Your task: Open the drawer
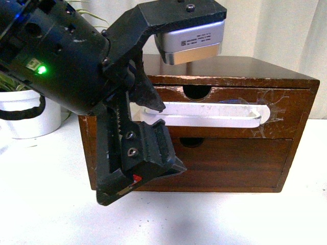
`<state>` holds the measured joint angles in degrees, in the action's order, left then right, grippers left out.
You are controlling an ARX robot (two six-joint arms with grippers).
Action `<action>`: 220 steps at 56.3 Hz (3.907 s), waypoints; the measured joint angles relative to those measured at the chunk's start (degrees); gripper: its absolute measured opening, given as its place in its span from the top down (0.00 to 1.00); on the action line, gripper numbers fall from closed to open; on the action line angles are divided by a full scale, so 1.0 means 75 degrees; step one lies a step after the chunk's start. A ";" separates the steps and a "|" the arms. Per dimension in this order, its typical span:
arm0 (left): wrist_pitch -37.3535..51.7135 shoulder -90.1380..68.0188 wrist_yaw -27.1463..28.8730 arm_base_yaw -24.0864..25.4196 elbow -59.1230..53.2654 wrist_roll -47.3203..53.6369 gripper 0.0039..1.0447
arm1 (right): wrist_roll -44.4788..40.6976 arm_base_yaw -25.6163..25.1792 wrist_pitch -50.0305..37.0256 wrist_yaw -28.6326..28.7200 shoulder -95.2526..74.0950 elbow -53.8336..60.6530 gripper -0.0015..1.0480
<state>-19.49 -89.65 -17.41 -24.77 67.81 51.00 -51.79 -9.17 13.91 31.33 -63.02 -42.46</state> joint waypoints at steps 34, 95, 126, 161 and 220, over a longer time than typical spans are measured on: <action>-0.0828 -0.0612 0.0498 0.0038 0.0650 0.0819 0.06 | -0.0073 0.0670 0.0073 -0.0256 -0.0067 0.0070 0.09; -0.0682 -0.0708 0.0076 0.0082 0.0650 0.0723 0.06 | -0.0256 0.2929 -0.0306 -0.1204 -0.2320 -0.1443 0.09; -0.0697 -0.0615 0.0029 0.0213 0.0624 0.0769 0.06 | 0.0061 0.3281 -0.0309 -0.1262 -0.3066 -0.1996 0.09; -0.1017 -0.0597 -0.0079 0.0149 0.0606 0.1037 0.06 | -0.0134 0.3366 0.0516 -0.1285 -0.3372 -0.2463 0.09; -0.3348 0.0090 0.0175 -0.0224 0.0615 0.2477 0.06 | -0.1492 0.3701 0.2964 -0.0854 -0.2253 -0.2279 0.09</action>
<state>-44.60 -88.97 -16.10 -26.46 72.42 69.58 -62.98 18.59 36.14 24.93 -79.92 -59.55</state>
